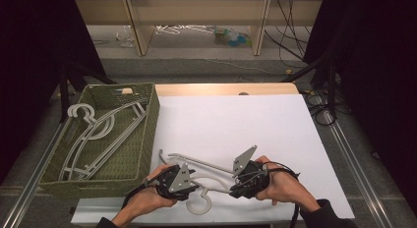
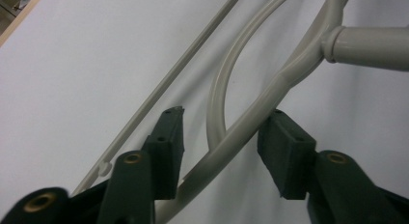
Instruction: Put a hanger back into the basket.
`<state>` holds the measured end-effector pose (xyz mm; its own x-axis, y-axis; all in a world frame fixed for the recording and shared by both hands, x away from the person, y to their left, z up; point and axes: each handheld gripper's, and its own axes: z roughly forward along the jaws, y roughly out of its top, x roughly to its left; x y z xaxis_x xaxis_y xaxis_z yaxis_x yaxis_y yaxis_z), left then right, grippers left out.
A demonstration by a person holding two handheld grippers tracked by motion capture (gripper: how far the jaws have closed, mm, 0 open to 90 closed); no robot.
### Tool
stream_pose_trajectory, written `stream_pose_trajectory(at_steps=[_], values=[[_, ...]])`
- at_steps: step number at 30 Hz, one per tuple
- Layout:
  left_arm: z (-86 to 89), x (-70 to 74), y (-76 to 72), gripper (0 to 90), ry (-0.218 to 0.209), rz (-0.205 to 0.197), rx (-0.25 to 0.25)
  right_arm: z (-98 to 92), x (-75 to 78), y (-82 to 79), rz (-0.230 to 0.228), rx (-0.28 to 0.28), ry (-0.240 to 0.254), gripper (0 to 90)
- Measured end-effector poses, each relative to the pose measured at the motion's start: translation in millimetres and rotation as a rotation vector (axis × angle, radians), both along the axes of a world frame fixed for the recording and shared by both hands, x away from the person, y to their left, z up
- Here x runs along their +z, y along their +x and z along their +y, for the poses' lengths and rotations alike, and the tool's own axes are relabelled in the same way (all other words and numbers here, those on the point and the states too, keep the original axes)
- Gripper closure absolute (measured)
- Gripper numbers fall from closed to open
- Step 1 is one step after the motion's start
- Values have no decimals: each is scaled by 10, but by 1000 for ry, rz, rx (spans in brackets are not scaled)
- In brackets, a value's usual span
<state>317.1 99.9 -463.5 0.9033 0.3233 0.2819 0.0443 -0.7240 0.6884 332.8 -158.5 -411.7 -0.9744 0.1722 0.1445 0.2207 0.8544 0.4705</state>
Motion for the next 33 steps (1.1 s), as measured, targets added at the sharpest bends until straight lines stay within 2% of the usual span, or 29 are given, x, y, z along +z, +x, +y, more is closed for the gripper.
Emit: stream_pose_trajectory(at_steps=[2, 6, 9, 10, 13, 16, 20, 24, 28, 30, 33], values=[[-24, 2, 3, 580, 10, -3, -28, 4, -3, 0, -6, -2, -3, 818], [-28, 24, -8, 609, 27, -23, -48, -14, -7, 14, 0, 0, 7, 818], [-44, 53, -25, 636, 57, -58, -90, -23, -2, 15, 5, 3, 14, 817], [-48, 65, -37, 655, 71, -72, -99, -32, -5, 31, -9, 12, 27, 814], [-60, 109, -58, 668, 94, -94, -129, -47, 3, 35, -2, 16, 36, 811], [-65, 161, -105, 692, 99, -91, -121, -79, 13, 62, -9, -6, 48, 790], [-86, 227, -123, 708, 84, -46, -104, -127, 23, 86, -18, -37, 59, 761], [-95, 257, -124, 713, 75, -26, -77, -149, 50, 98, -34, -53, 78, 726], [-83, 348, -123, 726, 31, 10, -66, -163, 69, 115, -78, -98, 93, 681], [-76, 398, -126, 733, 16, 6, -45, -167, 102, 117, -93, -115, 104, 656], [-58, 442, -120, 741, -32, 56, -20, -179, 159, 115, -130, -156, 121, 607]])
